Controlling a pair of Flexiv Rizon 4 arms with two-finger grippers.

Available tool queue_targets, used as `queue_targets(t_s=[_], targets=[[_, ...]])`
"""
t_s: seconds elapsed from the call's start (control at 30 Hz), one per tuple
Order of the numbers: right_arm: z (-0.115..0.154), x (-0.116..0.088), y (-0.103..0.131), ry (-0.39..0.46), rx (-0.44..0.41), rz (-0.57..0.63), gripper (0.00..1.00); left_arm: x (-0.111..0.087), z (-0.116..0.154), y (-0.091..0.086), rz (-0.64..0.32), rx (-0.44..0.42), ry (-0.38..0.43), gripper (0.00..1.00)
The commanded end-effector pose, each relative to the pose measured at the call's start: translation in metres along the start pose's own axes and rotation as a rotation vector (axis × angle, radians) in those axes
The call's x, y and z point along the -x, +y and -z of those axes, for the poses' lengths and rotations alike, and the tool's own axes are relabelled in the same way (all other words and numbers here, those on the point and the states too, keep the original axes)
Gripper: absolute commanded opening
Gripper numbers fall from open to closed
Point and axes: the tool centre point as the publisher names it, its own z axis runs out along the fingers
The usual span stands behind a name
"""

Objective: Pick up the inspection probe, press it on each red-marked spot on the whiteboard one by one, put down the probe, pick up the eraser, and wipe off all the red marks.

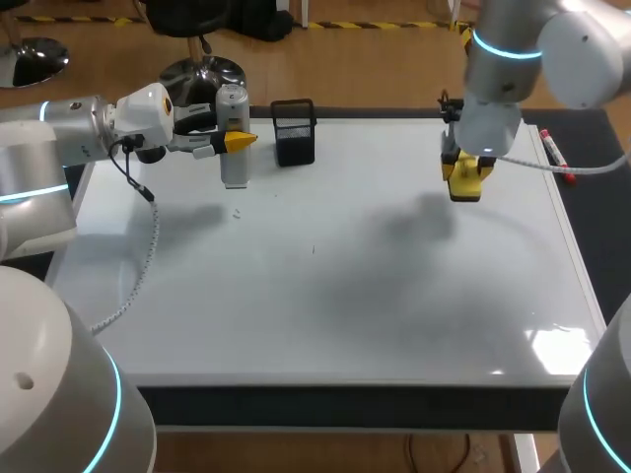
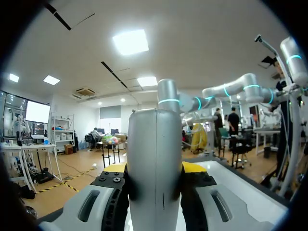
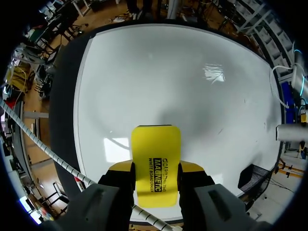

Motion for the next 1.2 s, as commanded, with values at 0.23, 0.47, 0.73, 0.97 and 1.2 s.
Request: queue_targets(t_s=[0.23,0.47,0.73,0.97,1.2], targets=[[-0.008,-0.013,-0.013,0.000,0.015,0.004,0.00,0.000,0.000,-0.001,-0.001,0.000,-0.001,0.00],[-0.013,-0.015,-0.017,0.001,0.028,0.013,0.00,0.000,0.000,-0.001,-0.001,0.000,-0.001,0.00],[-0.017,-0.016,-0.024,0.005,0.035,0.018,0.00,0.000,0.000,-0.001,-0.001,0.000,-0.001,0.00],[-0.023,-0.010,-0.038,0.005,0.042,0.028,0.00,0.000,0.000,-0.001,-0.001,0.000,-0.001,0.00],[-0.030,0.005,-0.058,0.012,0.059,0.059,0.00,0.000,0.000,-0.001,-0.001,0.000,-0.001,0.00]])
